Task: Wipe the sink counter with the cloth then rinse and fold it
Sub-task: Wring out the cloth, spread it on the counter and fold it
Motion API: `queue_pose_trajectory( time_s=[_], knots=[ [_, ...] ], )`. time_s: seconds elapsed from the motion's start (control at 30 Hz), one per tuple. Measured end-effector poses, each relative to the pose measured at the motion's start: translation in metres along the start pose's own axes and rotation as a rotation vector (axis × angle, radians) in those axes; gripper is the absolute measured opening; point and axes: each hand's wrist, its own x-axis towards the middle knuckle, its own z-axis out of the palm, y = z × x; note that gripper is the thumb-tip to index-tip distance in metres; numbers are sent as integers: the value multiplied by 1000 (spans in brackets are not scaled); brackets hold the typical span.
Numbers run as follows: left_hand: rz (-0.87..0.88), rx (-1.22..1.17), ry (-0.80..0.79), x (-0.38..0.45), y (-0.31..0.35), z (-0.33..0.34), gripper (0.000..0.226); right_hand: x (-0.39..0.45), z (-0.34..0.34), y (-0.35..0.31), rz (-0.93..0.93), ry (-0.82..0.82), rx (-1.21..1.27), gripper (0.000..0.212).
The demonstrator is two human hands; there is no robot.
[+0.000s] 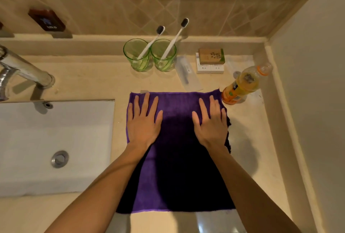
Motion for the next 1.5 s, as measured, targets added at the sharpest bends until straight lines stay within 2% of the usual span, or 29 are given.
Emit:
queue_pose_trajectory(
  time_s=[0.27,0.37,0.47,0.63,0.9,1.07,1.2,1.33,1.5],
  knots=[
    [33,13,-30,11,-9,-7,58,7,-7,8,-9,-94,27,62],
    [7,0,-13,1,-6,-16,54,-5,-16,5,-110,-25,48,55],
    [55,-5,73,-25,3,-20,53,-31,-21,-5,-158,18,36,51],
    [13,26,4,-58,-5,5,54,-65,-11,1,-67,-97,-22,53],
    [62,9,-8,-58,-12,4,54,-55,-14,24,-155,-136,-3,54],
    [49,28,22,-80,-1,1,52,-79,-20,11,-118,-48,50,52],
    [68,63,36,-115,-2,13,53,-105,-17,20,-50,-73,44,54],
    [119,92,24,-120,-16,11,54,-111,-17,42,-120,-63,66,55],
    [106,74,-7,-119,-15,7,56,-110,-21,41,-115,-68,69,57]
  ],
)
